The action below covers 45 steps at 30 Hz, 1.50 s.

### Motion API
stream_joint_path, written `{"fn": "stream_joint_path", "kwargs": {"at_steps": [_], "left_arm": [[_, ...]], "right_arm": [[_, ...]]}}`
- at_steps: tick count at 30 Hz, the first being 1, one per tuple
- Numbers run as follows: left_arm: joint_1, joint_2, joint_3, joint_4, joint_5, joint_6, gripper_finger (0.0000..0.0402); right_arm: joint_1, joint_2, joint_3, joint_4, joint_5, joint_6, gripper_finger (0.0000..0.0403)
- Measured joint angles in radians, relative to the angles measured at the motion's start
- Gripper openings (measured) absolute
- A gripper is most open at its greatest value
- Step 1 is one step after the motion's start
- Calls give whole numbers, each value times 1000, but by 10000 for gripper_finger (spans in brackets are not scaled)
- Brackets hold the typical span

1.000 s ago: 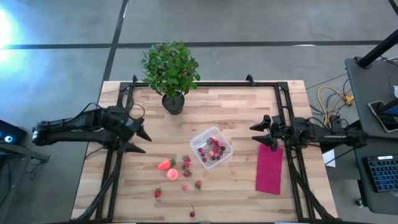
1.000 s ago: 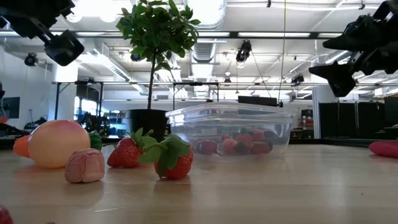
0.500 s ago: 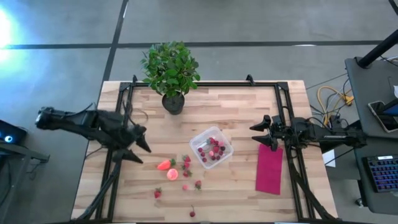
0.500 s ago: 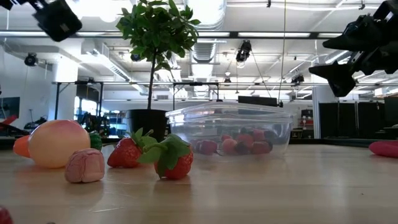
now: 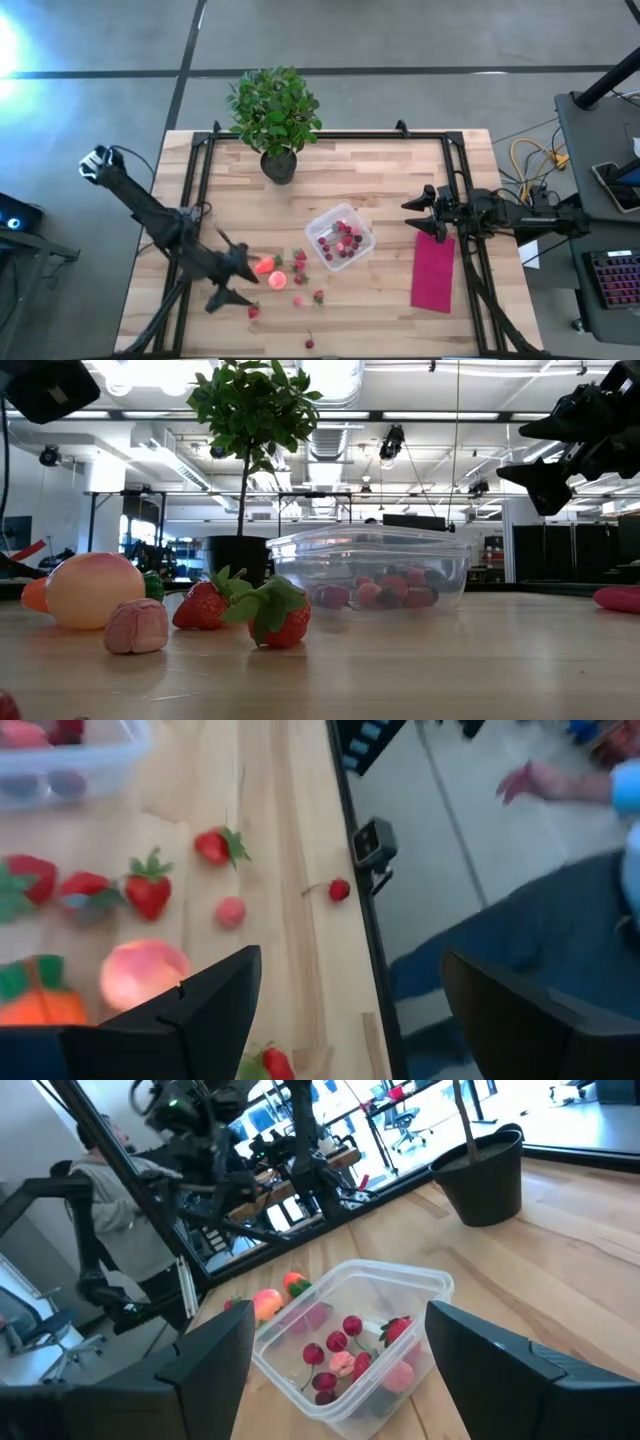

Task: Pick and placing Produce into tupperware
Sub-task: Put the red cherry into the transparent bin

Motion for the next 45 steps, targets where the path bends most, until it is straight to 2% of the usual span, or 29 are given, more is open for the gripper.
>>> {"fn": "stream_joint_path", "kwargs": {"at_steps": [6, 10, 16, 24, 29, 35, 45], "left_arm": [[-11, 259, 169, -19, -3, 23, 293], [0, 425, 293, -122, -11, 21, 293], [6, 563, 434, -96, -10, 26, 293], [7, 618, 466, 7, 1, 21, 293], [21, 621, 465, -11, 0, 21, 293], [43, 629, 464, -45, -86, 73, 293], [44, 628, 464, -50, -72, -4, 293]], "right_arm": [[0, 0, 0, 0, 0, 0, 286], [0, 0, 0, 0, 0, 0, 286], [0, 0, 0, 0, 0, 0, 286], [0, 0, 0, 0, 0, 0, 286], [0, 0, 0, 0, 0, 0, 286], [0, 0, 0, 0, 0, 0, 286], [0, 0, 0, 0, 0, 0, 286]]}}
